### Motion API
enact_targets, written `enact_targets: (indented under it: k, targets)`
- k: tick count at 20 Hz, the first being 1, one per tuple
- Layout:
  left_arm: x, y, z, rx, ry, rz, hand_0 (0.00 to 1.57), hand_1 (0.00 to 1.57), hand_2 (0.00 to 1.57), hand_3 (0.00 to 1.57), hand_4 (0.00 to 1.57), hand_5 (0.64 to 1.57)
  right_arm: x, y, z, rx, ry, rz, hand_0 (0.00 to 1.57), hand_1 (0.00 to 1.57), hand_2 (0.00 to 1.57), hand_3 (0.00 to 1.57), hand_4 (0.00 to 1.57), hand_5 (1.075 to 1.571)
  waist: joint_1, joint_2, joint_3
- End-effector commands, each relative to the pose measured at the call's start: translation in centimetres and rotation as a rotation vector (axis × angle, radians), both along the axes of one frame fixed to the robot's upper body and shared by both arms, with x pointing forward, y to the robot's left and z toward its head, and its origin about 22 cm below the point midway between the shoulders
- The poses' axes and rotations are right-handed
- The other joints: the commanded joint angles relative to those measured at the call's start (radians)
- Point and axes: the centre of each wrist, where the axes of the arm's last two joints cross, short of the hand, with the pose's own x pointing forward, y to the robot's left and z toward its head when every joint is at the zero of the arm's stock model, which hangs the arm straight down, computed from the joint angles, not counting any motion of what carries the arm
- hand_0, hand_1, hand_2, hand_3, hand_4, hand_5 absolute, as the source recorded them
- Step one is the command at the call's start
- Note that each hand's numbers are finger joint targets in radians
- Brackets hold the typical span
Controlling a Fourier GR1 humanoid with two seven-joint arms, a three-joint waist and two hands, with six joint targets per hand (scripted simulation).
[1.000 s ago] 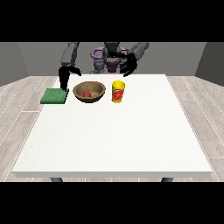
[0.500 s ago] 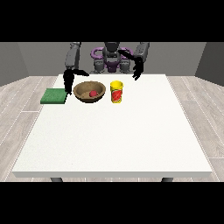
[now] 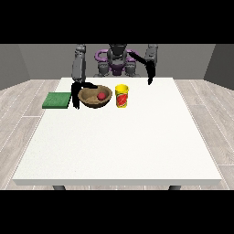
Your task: Pick the cup and pour the ball into the bowl, then pick the bowl and place it on the pad
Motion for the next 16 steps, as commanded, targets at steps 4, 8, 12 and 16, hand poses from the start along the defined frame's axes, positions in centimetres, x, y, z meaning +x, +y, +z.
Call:
enact_targets:
  k: [4, 8, 12, 16]
  targets:
    - [-0.4, 0.2, 0.3, 0.011, 0.0, -0.012, 0.0, 0.0, 0.0, 0.0, 0.0, 0.752, -2.5, -1.1, -3.2, 0.071, 0.26, -0.11, 1.57, 1.57, 1.57, 1.22, 0.82, 1.55, 0.024, 0.008, 0.0063]
    - [-1.1, 3.1, -2.0, -0.021, 0.03, -0.008, 0.0, 0.0, 0.0, 0.0, 0.0, 0.743, -2.1, -1.2, -2.6, 0.042, 0.262, -0.137, 1.57, 1.57, 1.57, 0.82, 0.86, 1.543, 0.028, -0.028, 0.0053]
    - [-0.7, 4.1, -3.9, -0.001, 0.064, 0.06, 0.0, 0.0, 0.0, 0.0, 0.0, 0.72, 1.0, -1.7, 1.3, 0.005, 0.291, -0.107, 1.57, 1.57, 1.57, 0.8, 0.9, 1.548, -0.047, -0.06, 0.0057]
    - [-1.2, 8.3, -5.3, -0.013, 0.104, 0.093, 0.0, 0.0, 0.0, 0.0, 0.0, 0.71, 1.0, -2.0, 1.8, -0.007, 0.305, -0.13, 1.57, 1.57, 1.57, 0.77, 0.9, 1.546, -0.053, -0.095, 0.0059]
